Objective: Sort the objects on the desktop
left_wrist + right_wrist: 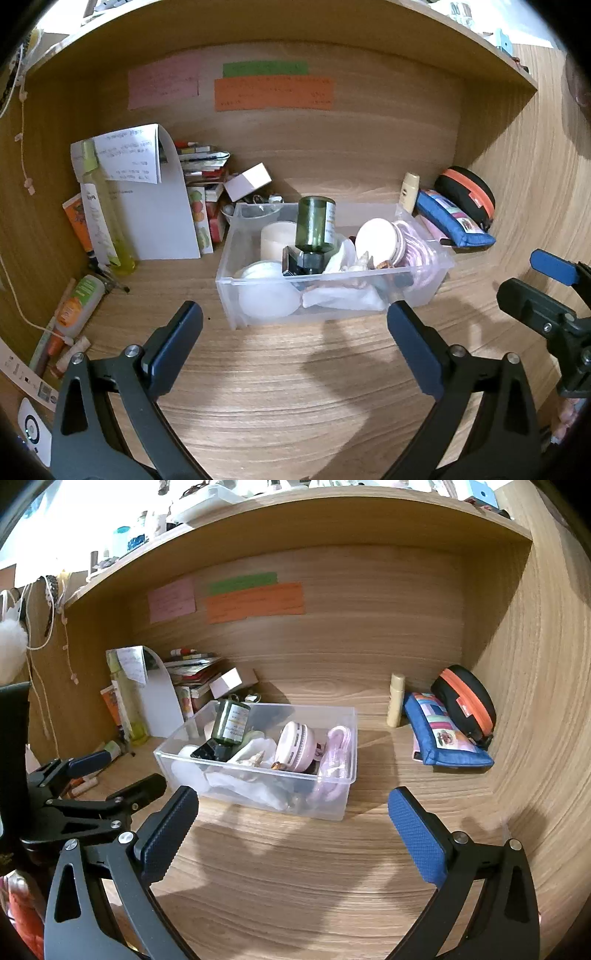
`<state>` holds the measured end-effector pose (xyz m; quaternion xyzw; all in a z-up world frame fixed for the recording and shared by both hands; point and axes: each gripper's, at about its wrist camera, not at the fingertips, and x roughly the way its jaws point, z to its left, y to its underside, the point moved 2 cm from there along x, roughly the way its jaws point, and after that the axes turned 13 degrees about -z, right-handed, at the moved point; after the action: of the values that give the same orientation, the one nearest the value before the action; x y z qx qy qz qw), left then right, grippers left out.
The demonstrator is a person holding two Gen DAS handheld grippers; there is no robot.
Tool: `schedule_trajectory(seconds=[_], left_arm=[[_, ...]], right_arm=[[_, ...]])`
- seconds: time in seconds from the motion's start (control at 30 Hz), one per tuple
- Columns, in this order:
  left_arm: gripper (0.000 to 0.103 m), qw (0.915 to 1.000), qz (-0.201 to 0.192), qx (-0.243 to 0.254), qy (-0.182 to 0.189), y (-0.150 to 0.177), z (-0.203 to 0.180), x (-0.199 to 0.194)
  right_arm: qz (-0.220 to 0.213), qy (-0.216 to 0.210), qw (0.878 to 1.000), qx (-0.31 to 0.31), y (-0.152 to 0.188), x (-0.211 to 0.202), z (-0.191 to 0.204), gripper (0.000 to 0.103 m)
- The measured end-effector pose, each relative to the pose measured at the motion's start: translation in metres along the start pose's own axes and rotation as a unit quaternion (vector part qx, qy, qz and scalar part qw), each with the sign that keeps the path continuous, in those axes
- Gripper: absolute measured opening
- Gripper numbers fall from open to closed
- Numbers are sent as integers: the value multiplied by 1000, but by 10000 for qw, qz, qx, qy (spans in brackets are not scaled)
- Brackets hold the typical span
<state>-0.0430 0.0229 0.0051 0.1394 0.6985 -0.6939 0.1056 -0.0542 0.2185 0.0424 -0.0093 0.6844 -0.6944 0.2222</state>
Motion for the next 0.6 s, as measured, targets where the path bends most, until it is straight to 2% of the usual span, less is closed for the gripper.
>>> schedule_trajectory(seconds=[0.6], left_arm=[[101, 10000, 25, 23, -9, 1, -2, 2]], right_arm=[[81, -2, 10000, 28, 4, 3, -1, 103]])
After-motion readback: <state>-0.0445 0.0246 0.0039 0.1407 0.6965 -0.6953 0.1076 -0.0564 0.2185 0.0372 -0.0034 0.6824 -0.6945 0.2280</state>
